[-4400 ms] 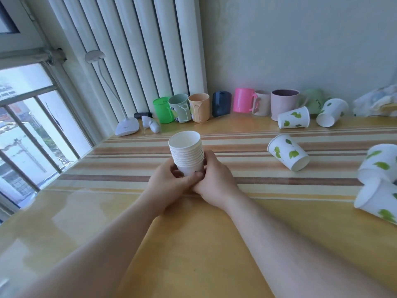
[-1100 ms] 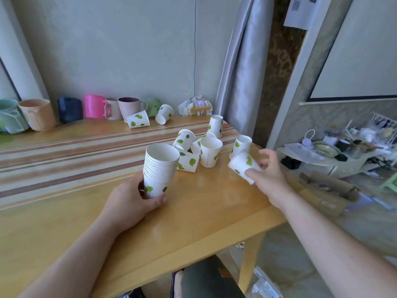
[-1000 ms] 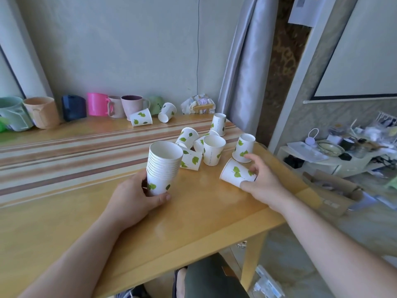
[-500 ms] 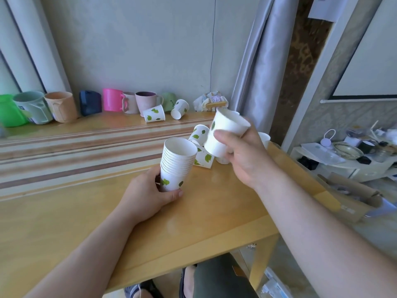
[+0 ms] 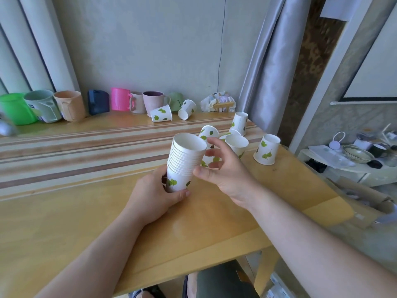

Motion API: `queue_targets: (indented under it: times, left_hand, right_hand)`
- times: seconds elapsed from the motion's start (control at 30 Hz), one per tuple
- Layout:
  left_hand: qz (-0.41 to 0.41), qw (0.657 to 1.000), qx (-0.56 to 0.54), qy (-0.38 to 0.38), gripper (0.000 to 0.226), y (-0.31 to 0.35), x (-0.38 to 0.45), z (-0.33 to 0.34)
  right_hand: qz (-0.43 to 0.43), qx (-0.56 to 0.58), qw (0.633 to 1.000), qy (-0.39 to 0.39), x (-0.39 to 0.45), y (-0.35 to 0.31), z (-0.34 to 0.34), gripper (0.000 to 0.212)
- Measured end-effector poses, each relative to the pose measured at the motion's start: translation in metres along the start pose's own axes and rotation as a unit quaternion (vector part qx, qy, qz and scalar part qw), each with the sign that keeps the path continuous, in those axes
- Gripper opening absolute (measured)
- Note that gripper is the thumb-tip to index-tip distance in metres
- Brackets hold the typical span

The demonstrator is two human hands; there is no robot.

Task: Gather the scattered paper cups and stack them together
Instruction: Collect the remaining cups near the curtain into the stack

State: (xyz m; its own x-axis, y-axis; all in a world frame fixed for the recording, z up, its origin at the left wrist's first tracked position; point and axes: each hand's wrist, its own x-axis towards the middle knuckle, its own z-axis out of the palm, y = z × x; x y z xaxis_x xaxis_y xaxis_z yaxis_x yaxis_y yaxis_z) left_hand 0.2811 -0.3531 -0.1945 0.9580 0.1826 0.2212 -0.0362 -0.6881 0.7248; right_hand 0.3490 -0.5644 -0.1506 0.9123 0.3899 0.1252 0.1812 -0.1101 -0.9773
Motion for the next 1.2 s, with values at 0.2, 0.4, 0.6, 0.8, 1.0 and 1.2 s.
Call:
queue_targets:
  times: [0.2,0.4,0.6,0.8,1.0,1.2]
  left_hand:
    - [-0.023,0.999,0.001,0.047,0.048,0.003,0.004,0.004]
    - [-0.028,0.998,-0.005,0.052,0.049,0.003,0.008,0.006]
    - [-0.034,0.998,-0.006,0.048,0.048,0.002,0.007,0.006]
    - [-0.033,0.998,-0.014,0.047,0.049,0.001,0.007,0.005]
    - [-0.022,0.999,-0.006,0.044,0.053,-0.001,0.006,0.004]
    - [-0.023,0.999,0.002,0.045,0.054,-0.001,0.005,0.004]
  right_hand:
    - [-0.039,-0.133,0.954,0.265,0.023,0.023,-0.08,0.061]
    - [0.098,-0.299,0.894,0.32,0.072,0.049,-0.15,0.098]
    - [0.099,-0.223,0.919,0.311,0.078,0.062,-0.15,0.05]
    - [0.089,-0.213,0.911,0.341,0.043,0.057,-0.156,0.049]
    - [0.111,-0.352,0.881,0.295,0.007,0.056,-0.165,0.054]
    - [0.108,-0.267,0.927,0.241,0.004,0.036,-0.151,0.057]
